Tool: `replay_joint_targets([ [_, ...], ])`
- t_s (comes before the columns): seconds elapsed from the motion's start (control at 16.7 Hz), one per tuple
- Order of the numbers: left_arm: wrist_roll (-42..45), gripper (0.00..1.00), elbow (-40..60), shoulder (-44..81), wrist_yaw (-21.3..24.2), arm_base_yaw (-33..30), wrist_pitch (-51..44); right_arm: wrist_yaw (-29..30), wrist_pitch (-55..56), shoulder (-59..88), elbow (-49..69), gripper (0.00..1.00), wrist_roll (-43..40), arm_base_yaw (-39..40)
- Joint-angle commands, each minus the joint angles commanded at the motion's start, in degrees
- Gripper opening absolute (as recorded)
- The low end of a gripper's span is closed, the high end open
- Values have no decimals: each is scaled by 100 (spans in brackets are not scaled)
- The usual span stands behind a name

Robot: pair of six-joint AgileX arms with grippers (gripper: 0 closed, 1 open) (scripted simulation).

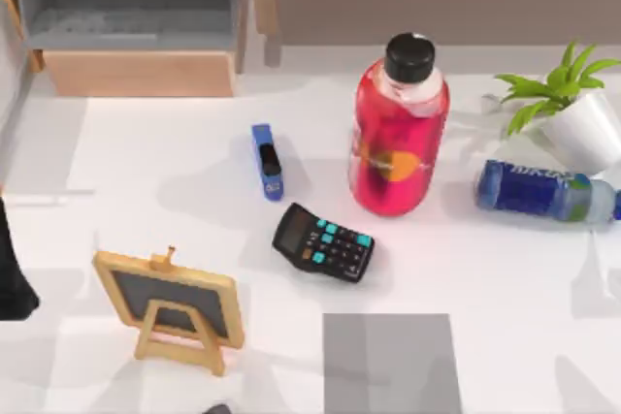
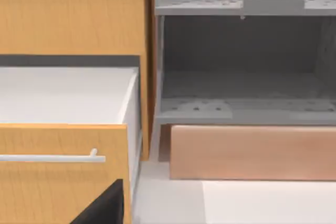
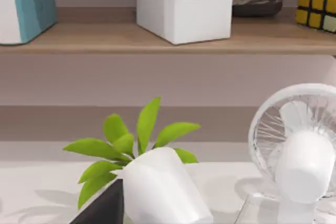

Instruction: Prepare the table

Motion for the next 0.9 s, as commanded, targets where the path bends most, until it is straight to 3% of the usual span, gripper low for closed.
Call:
replay_joint_targets([
  [0.42,280,100,779,806,-43,160,-510,0,0,0,0,100,0,0],
  [0.66,731,100,2289,2272,-93,442,-1429,0,0,0,0,100,0,0],
  [0.9,1200,100,4424,4230,-129,794,-2575,0,0,0,0,100,0,0],
])
